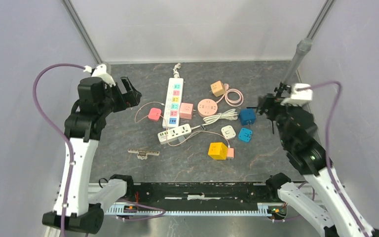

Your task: Pull the plug off the socket

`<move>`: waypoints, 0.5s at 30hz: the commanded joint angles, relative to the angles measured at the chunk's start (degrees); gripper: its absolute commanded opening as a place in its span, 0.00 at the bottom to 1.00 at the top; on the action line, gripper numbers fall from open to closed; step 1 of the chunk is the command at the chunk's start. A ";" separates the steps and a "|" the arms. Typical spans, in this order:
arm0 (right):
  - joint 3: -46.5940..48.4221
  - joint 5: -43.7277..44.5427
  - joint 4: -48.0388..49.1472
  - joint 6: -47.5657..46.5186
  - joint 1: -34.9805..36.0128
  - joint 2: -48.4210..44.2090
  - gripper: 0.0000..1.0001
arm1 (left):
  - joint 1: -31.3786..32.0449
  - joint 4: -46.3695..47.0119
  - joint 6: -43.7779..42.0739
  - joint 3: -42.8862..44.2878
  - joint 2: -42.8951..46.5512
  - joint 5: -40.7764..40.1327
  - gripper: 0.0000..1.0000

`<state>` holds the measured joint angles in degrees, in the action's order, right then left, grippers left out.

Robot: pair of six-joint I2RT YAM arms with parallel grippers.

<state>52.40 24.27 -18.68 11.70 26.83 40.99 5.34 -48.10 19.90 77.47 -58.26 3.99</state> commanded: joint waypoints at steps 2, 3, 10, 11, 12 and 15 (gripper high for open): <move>-0.41 19.25 -5.59 0.55 -0.11 -10.93 0.98 | 0.28 -0.73 2.77 -2.22 9.86 -6.88 1.00; 0.43 20.12 -6.64 0.41 -0.12 -12.70 0.98 | 0.30 -1.13 3.23 -2.37 11.48 -7.27 1.00; 4.91 26.10 -16.29 1.64 -0.12 -21.34 0.98 | 0.32 -7.10 4.53 -1.49 20.60 -8.48 1.00; 5.05 26.22 -16.96 1.69 -0.12 -22.49 0.98 | 0.28 -8.52 4.74 -0.96 21.18 -8.55 1.00; 5.31 26.33 -17.60 1.66 -0.11 -23.35 0.98 | 0.33 -9.54 4.80 -0.60 21.86 -8.47 1.00; 6.18 26.61 -19.90 1.92 -0.11 -24.27 0.98 | 0.33 -12.31 5.05 -0.27 23.33 -8.67 1.00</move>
<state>56.36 47.81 -33.61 12.67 26.68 17.74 5.61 -55.42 22.70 75.90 -35.68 -3.22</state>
